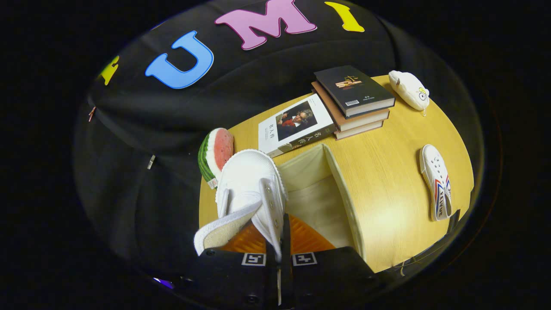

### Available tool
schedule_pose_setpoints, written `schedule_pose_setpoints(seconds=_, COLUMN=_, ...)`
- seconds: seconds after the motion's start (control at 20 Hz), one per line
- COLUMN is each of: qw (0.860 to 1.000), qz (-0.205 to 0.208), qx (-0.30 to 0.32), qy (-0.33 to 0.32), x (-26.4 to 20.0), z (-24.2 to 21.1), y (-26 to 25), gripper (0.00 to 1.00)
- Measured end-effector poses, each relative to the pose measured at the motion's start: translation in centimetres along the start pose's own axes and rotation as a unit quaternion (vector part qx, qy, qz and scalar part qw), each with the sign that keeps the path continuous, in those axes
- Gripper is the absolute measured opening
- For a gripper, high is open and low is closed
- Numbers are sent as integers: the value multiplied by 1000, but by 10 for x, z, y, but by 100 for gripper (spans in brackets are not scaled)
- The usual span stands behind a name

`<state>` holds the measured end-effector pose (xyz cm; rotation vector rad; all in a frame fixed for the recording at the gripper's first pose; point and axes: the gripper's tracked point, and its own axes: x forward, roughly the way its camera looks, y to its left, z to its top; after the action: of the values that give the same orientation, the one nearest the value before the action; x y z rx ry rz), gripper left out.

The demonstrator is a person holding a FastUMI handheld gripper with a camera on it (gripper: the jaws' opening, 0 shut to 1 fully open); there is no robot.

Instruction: Open the storage box then place both shoes into the box .Put the left shoe in first, then the right shoe, with the right side of both shoes facing outward in a uniform manner.

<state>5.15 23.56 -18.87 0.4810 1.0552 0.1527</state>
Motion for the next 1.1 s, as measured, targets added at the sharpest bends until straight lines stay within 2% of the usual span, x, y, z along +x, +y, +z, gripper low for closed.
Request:
schedule_pose_setpoints(seconds=0.15, qw=1000, qz=-12, qx=-2, qy=20, x=12, z=-15, y=-2, gripper=8)
schedule_pose_setpoints(seconds=0.25, qw=999, qz=0, qx=1, qy=33, x=16, z=-23, y=5, gripper=15)
schedule_pose_setpoints(seconds=0.35, qw=999, qz=30, qx=12, qy=43, x=18, z=-26, y=20, gripper=37)
schedule_pose_setpoints(seconds=0.45, qw=997, qz=62, qx=19, qy=36, x=10, z=-21, y=38, gripper=79)
schedule_pose_setpoints(seconds=0.5, qw=997, qz=64, qx=13, qy=37, x=7, z=-20, y=39, gripper=99)
schedule_pose_setpoints(seconds=0.8, qw=995, qz=67, qx=-80, qy=-8, x=-42, z=-7, y=21, gripper=99)
schedule_pose_setpoints(seconds=0.95, qw=991, qz=46, qx=-118, qy=-40, x=-80, z=13, y=-19, gripper=99)
schedule_pose_setpoints(seconds=1.1, qw=988, qz=17, qx=-128, qy=-79, x=-122, z=40, y=-70, gripper=99)
